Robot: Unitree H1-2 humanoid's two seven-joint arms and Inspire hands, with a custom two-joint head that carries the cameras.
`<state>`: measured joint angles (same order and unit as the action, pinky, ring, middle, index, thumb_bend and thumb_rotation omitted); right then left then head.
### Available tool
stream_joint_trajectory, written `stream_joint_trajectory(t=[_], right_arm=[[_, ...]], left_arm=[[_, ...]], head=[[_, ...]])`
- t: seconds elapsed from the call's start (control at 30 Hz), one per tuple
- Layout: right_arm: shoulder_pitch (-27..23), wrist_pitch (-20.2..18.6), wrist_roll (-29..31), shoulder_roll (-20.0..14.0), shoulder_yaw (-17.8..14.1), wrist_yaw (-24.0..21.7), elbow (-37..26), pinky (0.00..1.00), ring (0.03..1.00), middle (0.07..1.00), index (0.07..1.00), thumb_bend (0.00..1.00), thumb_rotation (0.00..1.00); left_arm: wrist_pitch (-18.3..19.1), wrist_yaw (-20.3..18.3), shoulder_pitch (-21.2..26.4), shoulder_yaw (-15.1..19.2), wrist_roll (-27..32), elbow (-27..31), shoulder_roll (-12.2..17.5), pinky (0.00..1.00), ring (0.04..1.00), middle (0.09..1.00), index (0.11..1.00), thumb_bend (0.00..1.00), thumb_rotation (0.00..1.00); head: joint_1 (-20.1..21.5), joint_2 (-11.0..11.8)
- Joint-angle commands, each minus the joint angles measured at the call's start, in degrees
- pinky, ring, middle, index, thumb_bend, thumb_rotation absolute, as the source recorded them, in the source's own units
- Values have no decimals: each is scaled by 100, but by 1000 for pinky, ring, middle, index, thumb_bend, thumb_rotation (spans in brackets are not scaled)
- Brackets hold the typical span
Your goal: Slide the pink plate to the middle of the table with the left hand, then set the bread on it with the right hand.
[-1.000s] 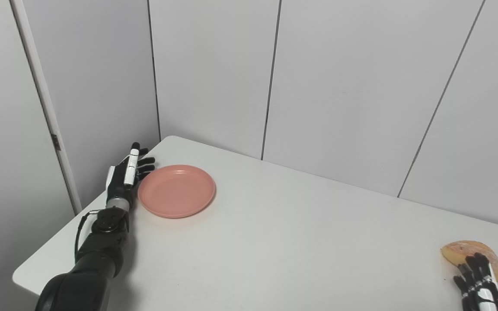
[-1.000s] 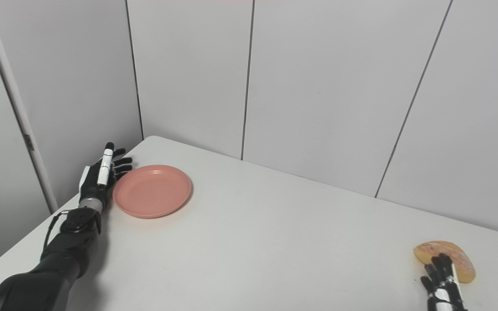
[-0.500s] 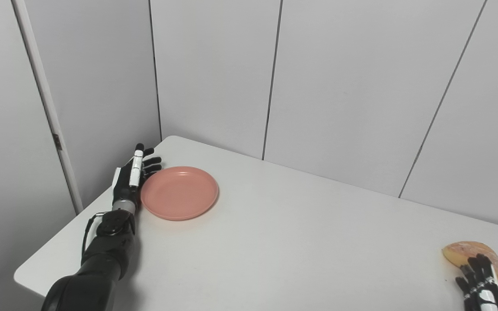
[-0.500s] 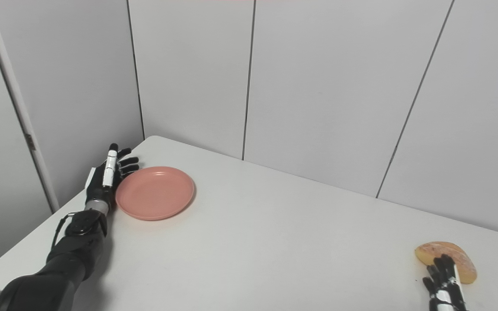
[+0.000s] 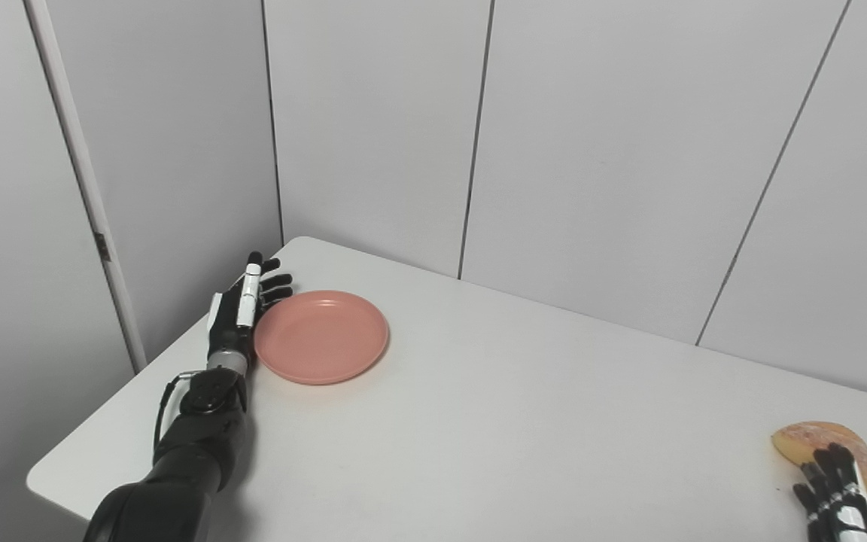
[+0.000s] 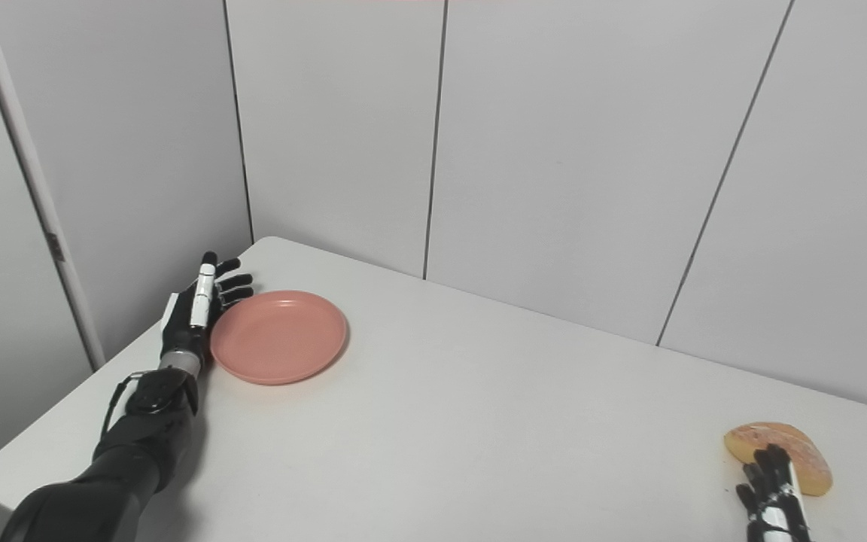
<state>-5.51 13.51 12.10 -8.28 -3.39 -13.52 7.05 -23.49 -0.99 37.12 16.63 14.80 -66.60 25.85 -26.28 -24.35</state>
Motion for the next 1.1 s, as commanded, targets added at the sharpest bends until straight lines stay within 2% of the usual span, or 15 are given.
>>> stream_joint_trajectory(t=[0.0,0.2,0.3,0.53,0.87,1.07], right_arm=[[299,86,-26,65,78,-44,202,1000,1000,1000,1000,705,938],[301,115,-71,44,81,-49,216,1000,1000,1000,1000,685,950],[302,124,-85,40,76,-45,218,1000,1000,1000,1000,681,955],[309,124,-49,51,71,-45,196,1000,1000,1000,1000,664,955],[283,144,-52,72,75,-29,180,1000,1000,1000,1000,636,950],[318,29,-53,76,91,-8,37,1000,1000,1000,1000,622,955]], left_arm=[[-13,-183,282,-110,-39,40,-192,734,712,702,741,757,1000],[164,-160,229,-130,-21,337,-345,733,711,707,753,732,1000],[230,-147,207,-111,12,469,-437,720,701,698,730,706,1000],[333,-184,114,-150,8,788,-597,699,683,687,739,707,1000],[389,-320,115,-256,-8,929,-805,698,688,700,749,699,1000],[426,-296,108,-315,-58,976,-917,688,687,699,744,692,1000]], head=[[10,-13],[16,-26],[9,-39],[18,-55],[51,-46],[71,-71]])
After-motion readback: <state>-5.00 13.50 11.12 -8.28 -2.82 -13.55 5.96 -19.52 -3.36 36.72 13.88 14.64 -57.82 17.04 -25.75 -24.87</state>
